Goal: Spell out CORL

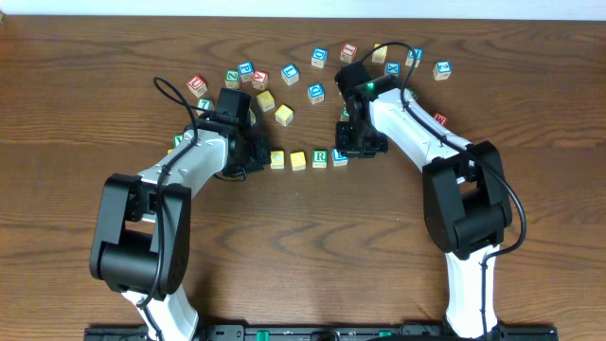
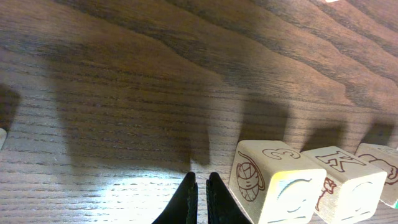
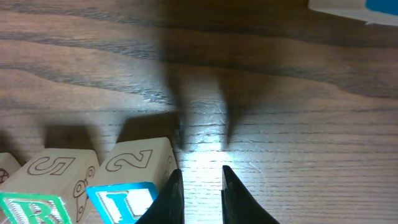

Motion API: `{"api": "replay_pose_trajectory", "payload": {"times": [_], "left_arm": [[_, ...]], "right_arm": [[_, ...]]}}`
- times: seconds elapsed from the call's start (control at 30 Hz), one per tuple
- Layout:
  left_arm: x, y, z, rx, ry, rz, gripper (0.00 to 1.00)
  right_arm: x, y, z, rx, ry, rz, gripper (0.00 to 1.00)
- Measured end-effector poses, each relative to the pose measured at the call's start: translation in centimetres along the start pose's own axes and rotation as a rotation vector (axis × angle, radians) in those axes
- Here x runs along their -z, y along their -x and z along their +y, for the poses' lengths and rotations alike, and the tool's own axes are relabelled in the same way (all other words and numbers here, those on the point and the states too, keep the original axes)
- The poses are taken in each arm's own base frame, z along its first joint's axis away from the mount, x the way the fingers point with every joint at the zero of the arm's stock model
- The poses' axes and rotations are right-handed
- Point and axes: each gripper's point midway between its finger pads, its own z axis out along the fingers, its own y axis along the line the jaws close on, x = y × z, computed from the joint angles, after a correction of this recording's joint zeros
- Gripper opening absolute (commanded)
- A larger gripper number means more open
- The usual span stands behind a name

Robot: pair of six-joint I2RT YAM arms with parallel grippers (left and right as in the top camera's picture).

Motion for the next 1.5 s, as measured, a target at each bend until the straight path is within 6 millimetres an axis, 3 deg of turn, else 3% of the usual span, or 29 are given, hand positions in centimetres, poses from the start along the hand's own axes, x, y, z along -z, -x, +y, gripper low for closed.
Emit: {"api": "replay_pose_trajectory", "payload": {"times": [0.47,1.5], "left_arm": [[-0.2,-0.7,-1.3,-0.055,-0.032,0.017,0.08],[-0.7,-0.6,-5.1,-0.156,-0.084,-0.041,0.07]], "right_arm": [[-1.4,-1.0,0.5,0.015,0.01,0.013,0.16],[-1.4,-0.2,1.2,0.019,0.046,-0.018,0.16]]}}
